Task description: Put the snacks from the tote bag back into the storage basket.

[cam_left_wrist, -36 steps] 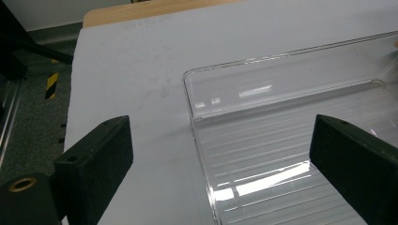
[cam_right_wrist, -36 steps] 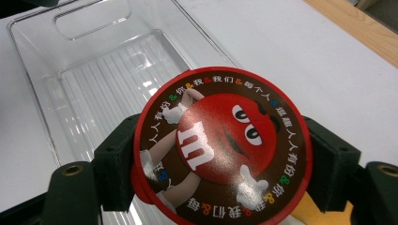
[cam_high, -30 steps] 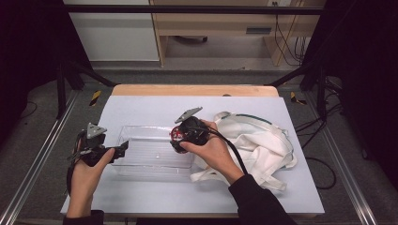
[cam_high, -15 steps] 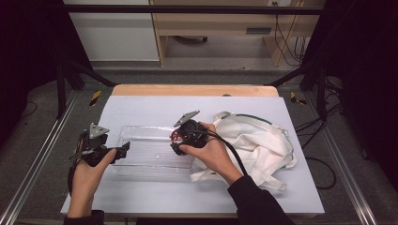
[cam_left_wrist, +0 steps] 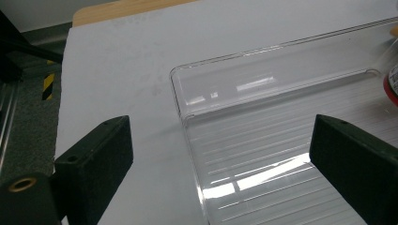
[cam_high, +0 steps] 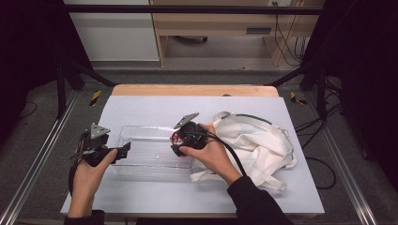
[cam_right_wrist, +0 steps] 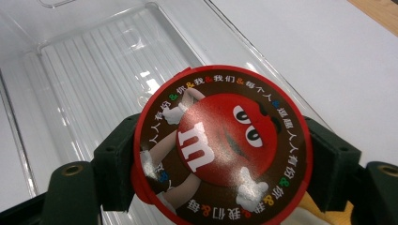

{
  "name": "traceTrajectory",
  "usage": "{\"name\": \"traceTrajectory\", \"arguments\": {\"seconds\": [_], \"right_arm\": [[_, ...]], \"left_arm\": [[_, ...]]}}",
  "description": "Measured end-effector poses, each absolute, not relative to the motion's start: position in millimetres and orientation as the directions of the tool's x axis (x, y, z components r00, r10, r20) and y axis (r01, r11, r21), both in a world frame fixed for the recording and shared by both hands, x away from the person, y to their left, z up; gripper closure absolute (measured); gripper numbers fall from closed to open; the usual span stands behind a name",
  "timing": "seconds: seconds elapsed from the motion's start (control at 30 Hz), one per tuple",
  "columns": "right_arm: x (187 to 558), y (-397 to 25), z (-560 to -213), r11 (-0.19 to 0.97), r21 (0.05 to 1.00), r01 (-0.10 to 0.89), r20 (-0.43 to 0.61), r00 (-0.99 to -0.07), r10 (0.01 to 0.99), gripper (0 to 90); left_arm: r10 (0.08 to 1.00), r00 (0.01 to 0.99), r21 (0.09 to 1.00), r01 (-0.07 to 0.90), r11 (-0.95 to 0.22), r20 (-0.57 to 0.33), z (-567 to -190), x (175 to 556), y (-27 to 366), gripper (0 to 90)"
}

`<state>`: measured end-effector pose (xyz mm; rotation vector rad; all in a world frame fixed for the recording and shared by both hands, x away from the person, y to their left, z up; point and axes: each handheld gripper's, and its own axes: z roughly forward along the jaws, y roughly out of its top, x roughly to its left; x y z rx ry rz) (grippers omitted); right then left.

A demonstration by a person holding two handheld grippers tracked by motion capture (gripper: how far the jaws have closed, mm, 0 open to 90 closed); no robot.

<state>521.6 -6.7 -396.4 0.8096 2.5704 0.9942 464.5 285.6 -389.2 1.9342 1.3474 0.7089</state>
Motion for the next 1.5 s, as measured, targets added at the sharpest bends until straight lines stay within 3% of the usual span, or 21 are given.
{"name": "traceTrajectory", "arguments": {"seconds": [0.7,1.5], "right_arm": [[523,-4,-404,0.603,0.687,0.406,-0.041,-0.807,0.589,25.8],[521,1,-413,0.672,0.636,0.379,-0.092,-0.828,0.554,25.6]], "left_arm": [[0.944,0.325,0.772,0.585,-0.251,0.061,-390,465,285,6.3],[0.943,0.327,0.773,0.584,-0.249,0.057,-390,464,286,6.3]]}}
